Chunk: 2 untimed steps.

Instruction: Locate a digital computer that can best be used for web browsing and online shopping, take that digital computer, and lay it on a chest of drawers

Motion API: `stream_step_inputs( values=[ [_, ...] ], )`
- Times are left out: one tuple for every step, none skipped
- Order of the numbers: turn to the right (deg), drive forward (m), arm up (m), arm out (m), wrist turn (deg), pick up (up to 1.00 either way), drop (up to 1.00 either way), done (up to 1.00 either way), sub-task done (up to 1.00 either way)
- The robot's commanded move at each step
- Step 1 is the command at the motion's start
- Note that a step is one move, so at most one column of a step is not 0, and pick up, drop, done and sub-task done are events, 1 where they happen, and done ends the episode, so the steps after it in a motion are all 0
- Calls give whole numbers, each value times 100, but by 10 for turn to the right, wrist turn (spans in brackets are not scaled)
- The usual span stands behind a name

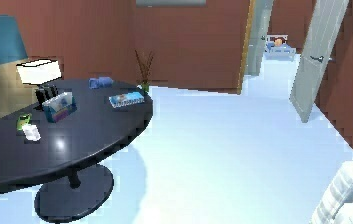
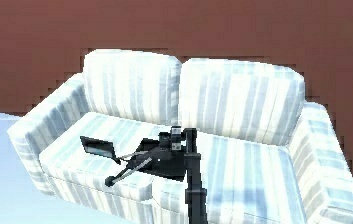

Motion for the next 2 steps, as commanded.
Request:
stream_step_inputs(
  values=[
    [0,0,0,0,450,0,0,0,0],
    [0,0,0,0,450,0,0,0,0]
  ],
)
